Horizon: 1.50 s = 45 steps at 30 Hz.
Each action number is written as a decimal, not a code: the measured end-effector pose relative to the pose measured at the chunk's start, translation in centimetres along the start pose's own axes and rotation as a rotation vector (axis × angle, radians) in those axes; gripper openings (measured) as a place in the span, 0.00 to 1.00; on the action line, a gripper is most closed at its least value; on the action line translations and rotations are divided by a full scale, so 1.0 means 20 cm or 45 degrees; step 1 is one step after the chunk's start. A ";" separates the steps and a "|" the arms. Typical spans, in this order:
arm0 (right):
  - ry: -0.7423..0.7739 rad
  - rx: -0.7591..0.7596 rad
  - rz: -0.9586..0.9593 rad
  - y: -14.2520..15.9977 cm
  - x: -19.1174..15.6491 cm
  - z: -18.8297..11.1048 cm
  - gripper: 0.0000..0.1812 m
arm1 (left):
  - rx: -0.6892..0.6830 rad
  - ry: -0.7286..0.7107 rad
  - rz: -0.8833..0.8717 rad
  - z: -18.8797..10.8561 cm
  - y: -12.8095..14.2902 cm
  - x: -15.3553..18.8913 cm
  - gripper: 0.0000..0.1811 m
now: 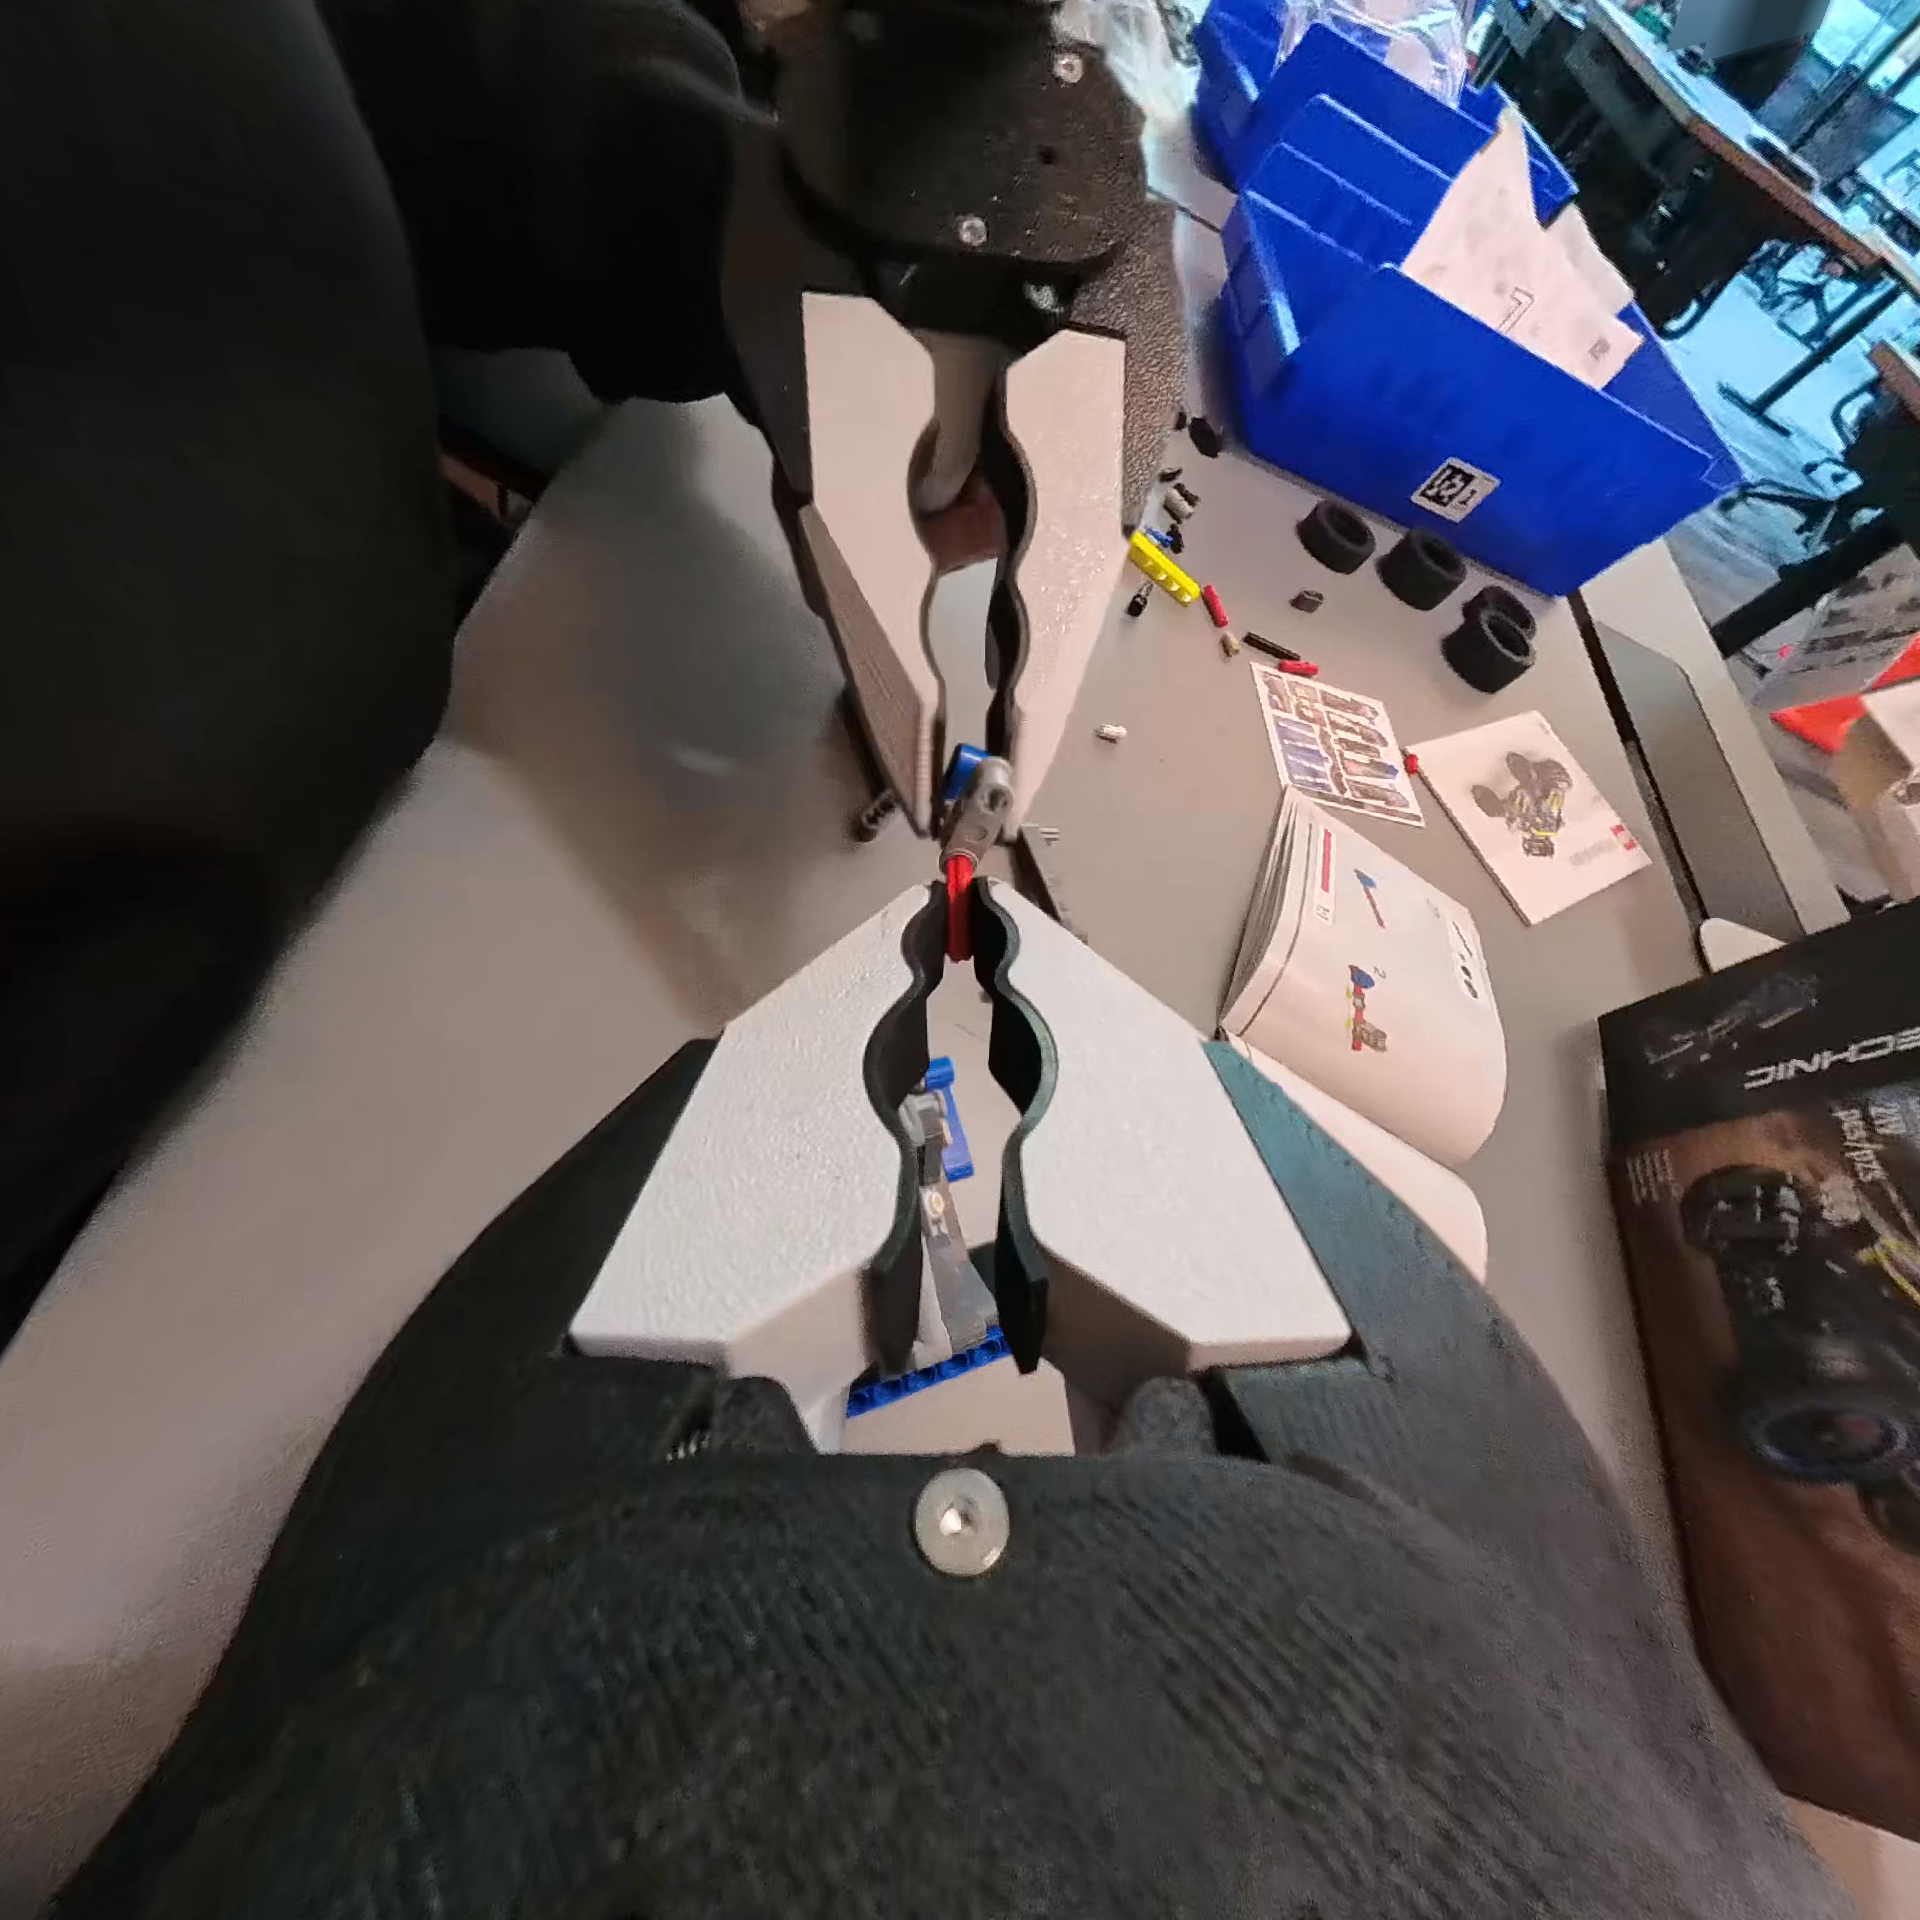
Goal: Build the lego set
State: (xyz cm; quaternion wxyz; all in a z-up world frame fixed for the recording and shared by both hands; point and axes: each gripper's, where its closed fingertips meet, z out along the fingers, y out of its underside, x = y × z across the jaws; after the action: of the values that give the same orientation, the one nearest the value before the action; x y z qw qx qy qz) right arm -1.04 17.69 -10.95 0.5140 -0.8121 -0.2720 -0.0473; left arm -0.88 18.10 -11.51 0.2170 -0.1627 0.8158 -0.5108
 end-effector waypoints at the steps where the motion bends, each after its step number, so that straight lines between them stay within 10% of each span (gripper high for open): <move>1: 0.008 -0.016 -0.018 0.01 0.00 0.00 0.01 | -0.012 0.006 0.007 0.00 0.01 0.00 0.04; 11: -0.025 -0.252 0.131 0.23 0.02 -0.17 0.19 | -0.125 -0.063 0.095 0.04 0.18 0.07 0.03; 45: -0.075 -0.073 0.269 0.34 -0.04 -0.07 0.02 | -0.162 -0.058 0.058 0.09 0.26 0.01 0.03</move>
State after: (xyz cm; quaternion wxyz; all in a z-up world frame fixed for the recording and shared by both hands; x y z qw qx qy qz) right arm 1.87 14.00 -16.07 0.4846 -0.8516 -0.1984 0.0233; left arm -0.32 18.76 -16.93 0.2361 -0.1692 0.8450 -0.4491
